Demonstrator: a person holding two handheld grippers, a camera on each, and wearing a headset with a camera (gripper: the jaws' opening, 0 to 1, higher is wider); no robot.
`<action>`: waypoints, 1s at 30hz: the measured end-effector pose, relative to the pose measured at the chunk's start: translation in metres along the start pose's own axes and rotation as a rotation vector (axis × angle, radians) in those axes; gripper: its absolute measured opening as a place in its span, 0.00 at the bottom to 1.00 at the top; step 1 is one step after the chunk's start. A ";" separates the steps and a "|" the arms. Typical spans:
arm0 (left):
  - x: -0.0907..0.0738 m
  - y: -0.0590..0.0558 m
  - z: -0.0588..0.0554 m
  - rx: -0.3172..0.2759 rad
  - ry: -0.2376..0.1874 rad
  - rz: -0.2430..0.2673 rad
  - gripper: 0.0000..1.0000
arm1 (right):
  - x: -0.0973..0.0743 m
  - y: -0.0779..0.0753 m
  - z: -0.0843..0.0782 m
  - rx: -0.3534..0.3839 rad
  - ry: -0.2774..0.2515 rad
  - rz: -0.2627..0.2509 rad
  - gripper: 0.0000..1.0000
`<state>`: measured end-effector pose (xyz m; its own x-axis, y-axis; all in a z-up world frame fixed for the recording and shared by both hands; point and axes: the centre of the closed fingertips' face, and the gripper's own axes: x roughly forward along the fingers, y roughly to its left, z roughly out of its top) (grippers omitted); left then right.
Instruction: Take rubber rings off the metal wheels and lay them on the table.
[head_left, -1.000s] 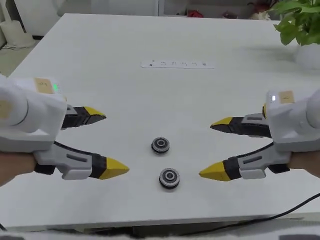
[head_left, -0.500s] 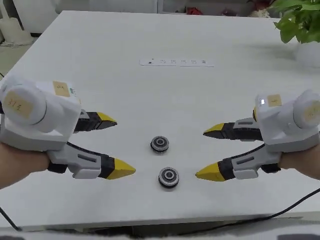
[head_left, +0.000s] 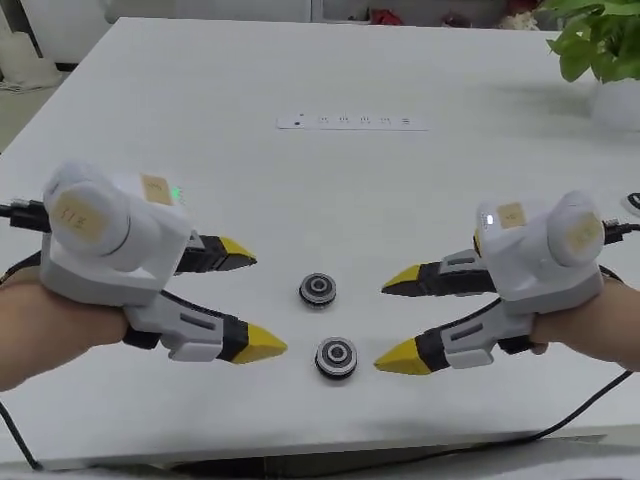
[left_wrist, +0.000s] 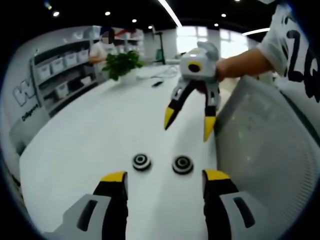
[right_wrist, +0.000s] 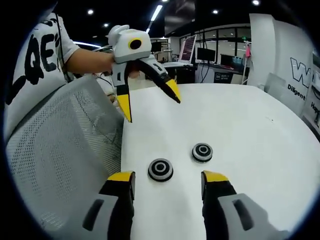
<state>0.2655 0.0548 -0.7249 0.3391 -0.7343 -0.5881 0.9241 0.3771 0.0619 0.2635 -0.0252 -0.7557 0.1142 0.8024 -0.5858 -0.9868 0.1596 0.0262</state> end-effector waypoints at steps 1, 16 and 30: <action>0.001 0.000 0.000 0.001 -0.001 -0.004 0.61 | 0.001 0.000 0.000 0.002 0.000 0.004 0.50; 0.027 -0.011 -0.006 0.009 0.023 -0.085 0.56 | 0.019 0.001 -0.014 0.029 0.025 0.058 0.43; 0.049 -0.024 -0.012 0.024 0.054 -0.159 0.47 | 0.028 0.006 -0.018 0.017 0.041 0.100 0.37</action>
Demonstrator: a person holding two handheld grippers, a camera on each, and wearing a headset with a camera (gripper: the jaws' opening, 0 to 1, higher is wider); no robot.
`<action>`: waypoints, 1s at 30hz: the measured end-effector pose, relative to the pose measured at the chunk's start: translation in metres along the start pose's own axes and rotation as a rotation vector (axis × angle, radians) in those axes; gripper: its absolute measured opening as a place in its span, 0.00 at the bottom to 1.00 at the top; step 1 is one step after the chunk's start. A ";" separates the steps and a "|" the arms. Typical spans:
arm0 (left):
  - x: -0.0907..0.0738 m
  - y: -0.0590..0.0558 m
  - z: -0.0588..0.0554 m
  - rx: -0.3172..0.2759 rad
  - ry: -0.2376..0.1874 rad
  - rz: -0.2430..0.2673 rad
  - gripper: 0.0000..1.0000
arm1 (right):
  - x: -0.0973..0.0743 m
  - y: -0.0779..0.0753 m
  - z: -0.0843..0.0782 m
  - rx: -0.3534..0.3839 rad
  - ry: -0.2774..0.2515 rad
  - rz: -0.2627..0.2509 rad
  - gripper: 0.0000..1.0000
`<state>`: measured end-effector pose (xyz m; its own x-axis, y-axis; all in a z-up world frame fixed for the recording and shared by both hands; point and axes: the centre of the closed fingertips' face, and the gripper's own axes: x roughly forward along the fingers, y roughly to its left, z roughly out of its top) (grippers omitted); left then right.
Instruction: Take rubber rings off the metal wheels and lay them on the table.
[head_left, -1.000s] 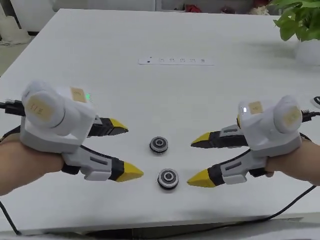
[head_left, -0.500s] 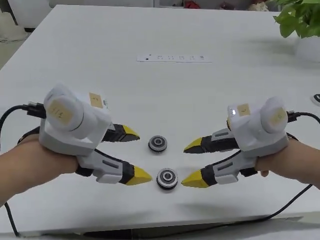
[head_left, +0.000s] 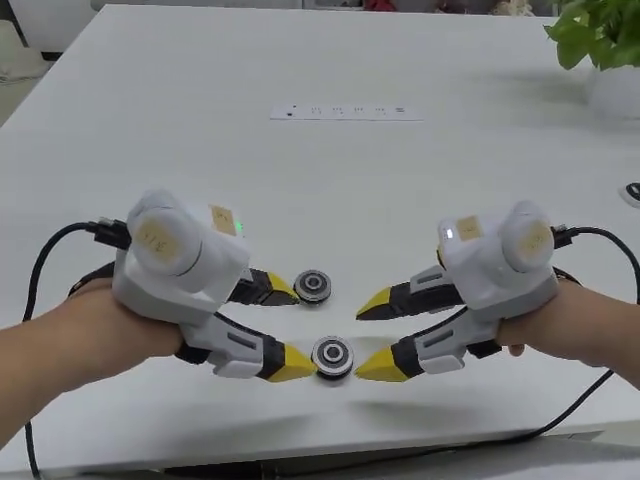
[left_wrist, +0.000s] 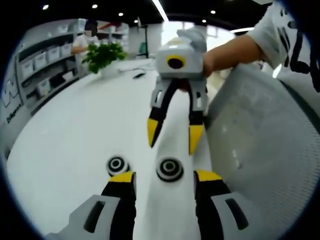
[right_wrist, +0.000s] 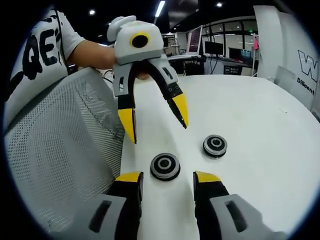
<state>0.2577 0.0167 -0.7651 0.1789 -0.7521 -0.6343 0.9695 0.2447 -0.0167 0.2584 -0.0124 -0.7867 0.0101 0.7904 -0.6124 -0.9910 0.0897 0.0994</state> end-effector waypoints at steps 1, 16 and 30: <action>0.002 -0.001 0.000 0.005 0.001 -0.006 0.46 | 0.001 0.000 -0.001 0.000 0.002 0.003 0.37; 0.025 -0.007 -0.003 0.018 0.049 -0.058 0.32 | 0.007 0.001 -0.005 -0.002 0.015 0.020 0.35; 0.037 -0.009 -0.007 0.052 0.082 -0.050 0.20 | 0.007 0.002 -0.008 -0.004 0.020 0.021 0.35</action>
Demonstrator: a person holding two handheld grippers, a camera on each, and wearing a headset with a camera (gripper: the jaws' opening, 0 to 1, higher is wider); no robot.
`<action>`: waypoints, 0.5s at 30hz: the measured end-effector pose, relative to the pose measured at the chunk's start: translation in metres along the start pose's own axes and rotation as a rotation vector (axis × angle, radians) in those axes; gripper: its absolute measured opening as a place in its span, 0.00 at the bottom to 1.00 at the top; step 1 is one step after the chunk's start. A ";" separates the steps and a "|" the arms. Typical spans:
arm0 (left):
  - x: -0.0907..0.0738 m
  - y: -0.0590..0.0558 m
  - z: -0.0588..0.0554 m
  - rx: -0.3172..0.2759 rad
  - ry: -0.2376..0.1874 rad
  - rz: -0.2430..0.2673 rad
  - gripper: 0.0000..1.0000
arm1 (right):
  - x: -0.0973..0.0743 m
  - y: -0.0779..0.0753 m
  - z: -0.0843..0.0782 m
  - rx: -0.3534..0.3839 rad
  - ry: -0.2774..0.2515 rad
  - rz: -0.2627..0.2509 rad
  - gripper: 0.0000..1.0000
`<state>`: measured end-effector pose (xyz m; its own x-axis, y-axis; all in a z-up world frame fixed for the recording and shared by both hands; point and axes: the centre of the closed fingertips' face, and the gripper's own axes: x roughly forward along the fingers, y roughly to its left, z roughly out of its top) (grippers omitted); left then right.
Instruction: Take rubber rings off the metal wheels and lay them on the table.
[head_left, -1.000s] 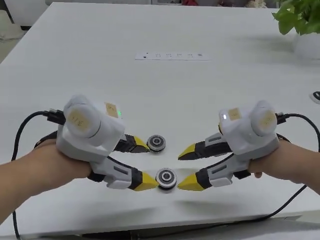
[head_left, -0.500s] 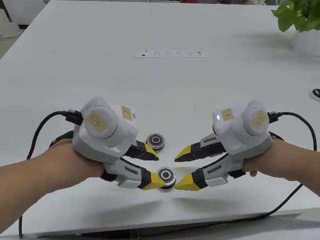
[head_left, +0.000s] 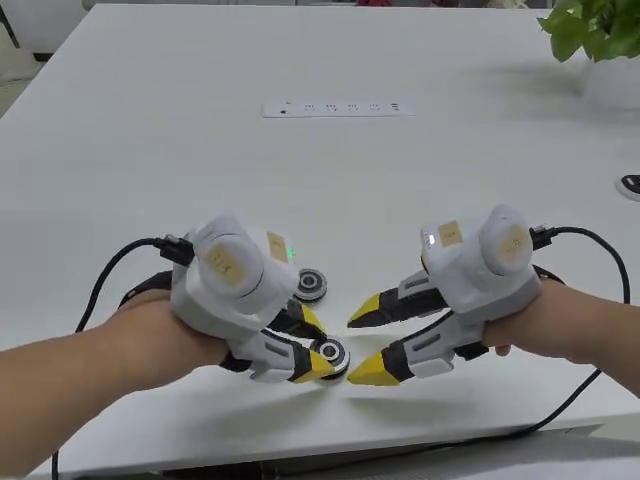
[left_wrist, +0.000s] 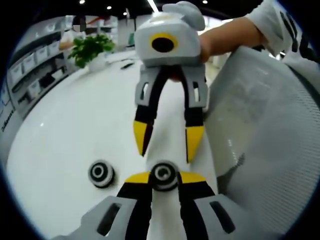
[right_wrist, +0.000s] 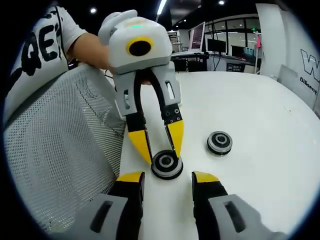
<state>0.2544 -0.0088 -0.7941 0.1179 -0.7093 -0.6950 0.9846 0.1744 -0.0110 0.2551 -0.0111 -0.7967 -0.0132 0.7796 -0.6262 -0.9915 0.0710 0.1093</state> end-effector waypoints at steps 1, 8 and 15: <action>0.000 0.000 0.000 0.004 0.000 0.002 0.19 | 0.000 0.000 0.000 0.000 -0.001 -0.001 0.35; 0.002 -0.001 0.000 0.030 -0.005 0.016 0.18 | 0.003 0.000 0.001 0.003 -0.008 -0.005 0.34; 0.003 0.002 -0.002 0.025 -0.013 0.038 0.14 | 0.007 0.001 -0.002 0.035 -0.018 -0.008 0.32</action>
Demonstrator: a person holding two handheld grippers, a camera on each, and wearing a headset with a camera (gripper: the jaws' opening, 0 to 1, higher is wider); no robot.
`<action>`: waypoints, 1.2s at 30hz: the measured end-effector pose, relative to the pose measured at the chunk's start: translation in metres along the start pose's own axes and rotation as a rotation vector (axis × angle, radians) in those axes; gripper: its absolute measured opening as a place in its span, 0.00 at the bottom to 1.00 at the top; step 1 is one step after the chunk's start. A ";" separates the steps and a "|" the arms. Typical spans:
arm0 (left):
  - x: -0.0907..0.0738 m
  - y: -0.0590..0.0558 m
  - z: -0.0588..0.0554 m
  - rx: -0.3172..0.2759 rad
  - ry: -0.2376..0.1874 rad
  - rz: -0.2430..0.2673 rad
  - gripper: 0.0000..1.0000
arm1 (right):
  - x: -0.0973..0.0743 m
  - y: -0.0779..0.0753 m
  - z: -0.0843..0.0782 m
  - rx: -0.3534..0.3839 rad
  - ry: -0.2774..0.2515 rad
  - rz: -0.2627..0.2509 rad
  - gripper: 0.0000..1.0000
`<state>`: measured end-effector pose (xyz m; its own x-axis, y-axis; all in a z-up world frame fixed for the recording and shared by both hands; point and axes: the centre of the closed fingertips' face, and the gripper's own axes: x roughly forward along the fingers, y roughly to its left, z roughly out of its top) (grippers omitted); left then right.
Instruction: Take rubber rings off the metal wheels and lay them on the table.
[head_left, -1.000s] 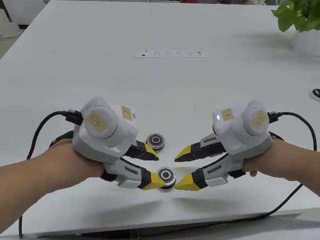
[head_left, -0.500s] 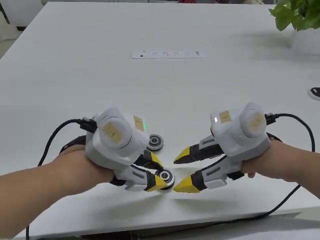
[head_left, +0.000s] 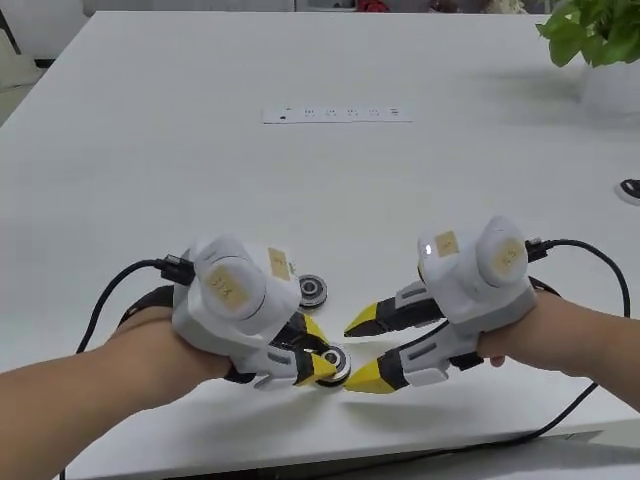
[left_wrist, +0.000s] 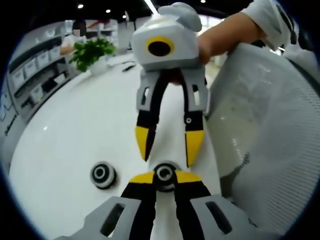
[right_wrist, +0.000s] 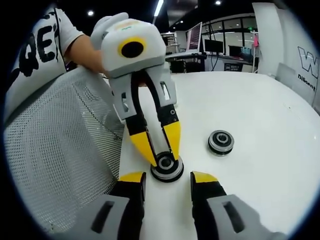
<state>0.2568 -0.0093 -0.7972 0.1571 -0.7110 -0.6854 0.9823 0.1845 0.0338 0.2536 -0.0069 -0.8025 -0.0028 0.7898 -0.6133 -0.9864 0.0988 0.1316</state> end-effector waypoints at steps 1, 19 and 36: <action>0.000 -0.001 0.000 0.002 -0.001 0.002 0.14 | 0.001 0.000 -0.002 0.006 0.003 0.001 0.32; -0.001 -0.001 0.000 -0.015 -0.014 0.016 0.14 | 0.014 0.000 0.002 0.038 -0.012 -0.021 0.28; -0.001 -0.001 0.001 0.003 -0.019 0.021 0.14 | 0.006 0.000 -0.004 0.037 0.014 -0.017 0.21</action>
<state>0.2559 -0.0095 -0.7956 0.1795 -0.7194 -0.6709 0.9790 0.1975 0.0502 0.2530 -0.0046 -0.8093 0.0110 0.7793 -0.6265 -0.9795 0.1345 0.1501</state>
